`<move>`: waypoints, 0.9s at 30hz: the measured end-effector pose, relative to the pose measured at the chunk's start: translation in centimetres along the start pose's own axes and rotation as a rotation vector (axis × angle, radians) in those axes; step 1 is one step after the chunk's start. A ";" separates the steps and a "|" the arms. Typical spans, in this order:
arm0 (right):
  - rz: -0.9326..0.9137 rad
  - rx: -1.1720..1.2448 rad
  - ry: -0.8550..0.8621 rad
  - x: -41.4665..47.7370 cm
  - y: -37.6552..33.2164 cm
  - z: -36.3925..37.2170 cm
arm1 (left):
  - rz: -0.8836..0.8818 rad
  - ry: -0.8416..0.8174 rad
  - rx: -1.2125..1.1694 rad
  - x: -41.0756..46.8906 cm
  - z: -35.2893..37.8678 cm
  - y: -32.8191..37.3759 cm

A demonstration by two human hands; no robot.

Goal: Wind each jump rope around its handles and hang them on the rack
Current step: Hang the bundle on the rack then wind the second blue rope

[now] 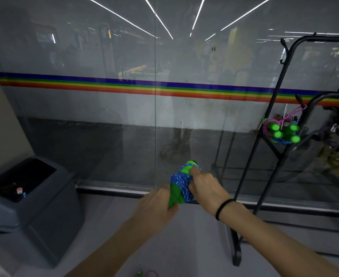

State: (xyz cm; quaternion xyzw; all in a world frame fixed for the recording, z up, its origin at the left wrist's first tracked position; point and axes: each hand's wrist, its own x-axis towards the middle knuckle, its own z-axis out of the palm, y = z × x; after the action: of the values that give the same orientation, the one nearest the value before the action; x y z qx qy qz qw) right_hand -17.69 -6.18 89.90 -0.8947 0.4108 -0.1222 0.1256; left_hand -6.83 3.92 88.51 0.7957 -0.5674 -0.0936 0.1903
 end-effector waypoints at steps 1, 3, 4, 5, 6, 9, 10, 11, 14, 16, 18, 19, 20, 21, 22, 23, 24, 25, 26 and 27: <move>0.000 -0.007 0.035 0.0 -0.1 0.1 | -0.002 0.004 -0.013 0.1 -0.1 0.2; -0.014 0.056 0.126 -0.3 0.0 0.4 | -0.007 0.007 -0.040 0.1 -0.2 0.5; -0.015 0.128 0.165 -0.4 0.1 0.5 | -0.014 0.005 -0.045 0.1 -0.2 0.6; 0.001 0.225 0.179 -0.5 0.3 0.5 | -0.024 0.005 -0.040 0.0 -0.3 0.7; 0.039 0.345 0.165 -0.6 0.5 0.5 | -0.034 0.007 -0.026 0.0 -0.3 0.8; 0.188 0.761 0.007 -0.7 1.1 0.2 | -0.036 0.022 -0.008 -0.1 -0.2 0.7; 0.214 0.863 -0.040 -0.7 1.2 0.1 | -0.035 0.031 -0.009 -0.2 -0.2 0.7; 0.225 0.941 -0.074 -0.8 1.4 0.0 | -0.038 0.040 -0.006 -0.2 -0.1 0.7; 0.225 1.050 -0.136 -0.9 1.8 -0.3 | -0.044 0.067 0.023 -0.1 0.0 0.8; 0.240 1.072 -0.163 -1.0 1.9 -0.4 | -0.044 0.069 0.032 -0.2 0.1 0.7; 0.243 1.082 -0.163 -1.0 1.9 -0.5 | -0.039 0.072 0.033 -0.4 0.1 0.8; 0.244 1.069 -0.156 -1.0 1.9 -0.6 | -0.033 0.074 0.034 -0.5 0.2 0.8; 0.242 1.043 -0.148 -1.0 1.9 -0.6 | -0.028 0.076 0.041 -0.6 0.3 0.9; 0.236 1.019 -0.144 -1.0 1.9 -0.7 | -0.029 0.077 0.054 -0.7 0.3 1.0; 0.226 0.998 -0.139 -1.0 1.9 -0.8 | -0.032 0.079 0.071 -0.8 0.3 1.1; 0.217 0.987 -0.132 -1.0 1.9 -0.8 | -0.034 0.080 0.084 -0.8 0.3 1.2; 0.209 0.978 -0.123 -1.0 1.9 -0.8 | -0.034 0.082 0.086 -0.8 0.3 1.3; 0.204 0.969 -0.113 -0.9 1.9 -0.8 | -0.033 0.083 0.085 -0.8 0.2 1.3; 0.192 0.952 -0.113 -0.8 1.9 -0.7 | -0.030 0.082 0.087 -0.8 0.2 1.2; 0.177 0.915 -0.128 -0.8 2.0 -0.7 | -0.026 0.078 0.092 -0.8 0.3 1.2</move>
State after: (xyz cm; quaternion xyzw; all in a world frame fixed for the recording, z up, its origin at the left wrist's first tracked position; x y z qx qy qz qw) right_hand -19.80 -6.96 89.80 -0.7147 0.3808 -0.2241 0.5422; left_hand -8.22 4.32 88.67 0.8141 -0.5526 -0.0386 0.1743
